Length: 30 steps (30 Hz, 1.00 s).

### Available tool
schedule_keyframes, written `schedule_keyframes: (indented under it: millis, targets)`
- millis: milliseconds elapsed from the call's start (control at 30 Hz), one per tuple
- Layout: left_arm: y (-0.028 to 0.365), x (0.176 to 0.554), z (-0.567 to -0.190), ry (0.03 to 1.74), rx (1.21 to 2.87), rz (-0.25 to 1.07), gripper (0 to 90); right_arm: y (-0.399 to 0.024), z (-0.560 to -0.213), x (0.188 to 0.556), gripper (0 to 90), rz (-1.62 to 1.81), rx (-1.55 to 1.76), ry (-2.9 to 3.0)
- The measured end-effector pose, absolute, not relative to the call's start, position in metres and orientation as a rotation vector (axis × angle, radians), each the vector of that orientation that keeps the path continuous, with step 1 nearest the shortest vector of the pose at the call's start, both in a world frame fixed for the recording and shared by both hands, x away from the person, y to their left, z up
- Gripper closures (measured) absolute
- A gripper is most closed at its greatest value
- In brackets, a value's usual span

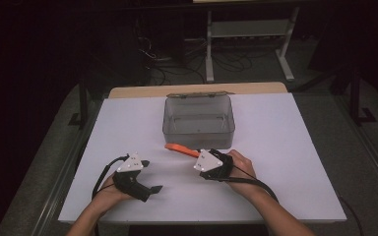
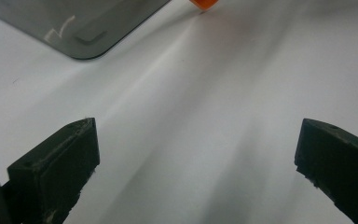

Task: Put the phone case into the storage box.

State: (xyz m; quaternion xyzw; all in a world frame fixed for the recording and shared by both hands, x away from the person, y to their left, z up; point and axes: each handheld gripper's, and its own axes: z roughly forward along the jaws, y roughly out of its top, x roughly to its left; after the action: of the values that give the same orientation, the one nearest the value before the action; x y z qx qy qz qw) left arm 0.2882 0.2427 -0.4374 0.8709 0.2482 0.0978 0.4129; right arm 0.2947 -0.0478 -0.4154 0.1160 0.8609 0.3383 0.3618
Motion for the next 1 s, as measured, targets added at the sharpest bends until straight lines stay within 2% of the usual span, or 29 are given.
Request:
schedule_keyframes:
  millis: [1000]
  targets:
    - [0.241, 0.288, -0.438, 0.607, 2.201, 0.255, 0.0, -0.059, -0.409, 0.307, 81.5, 1.076, 0.488, 2.304]
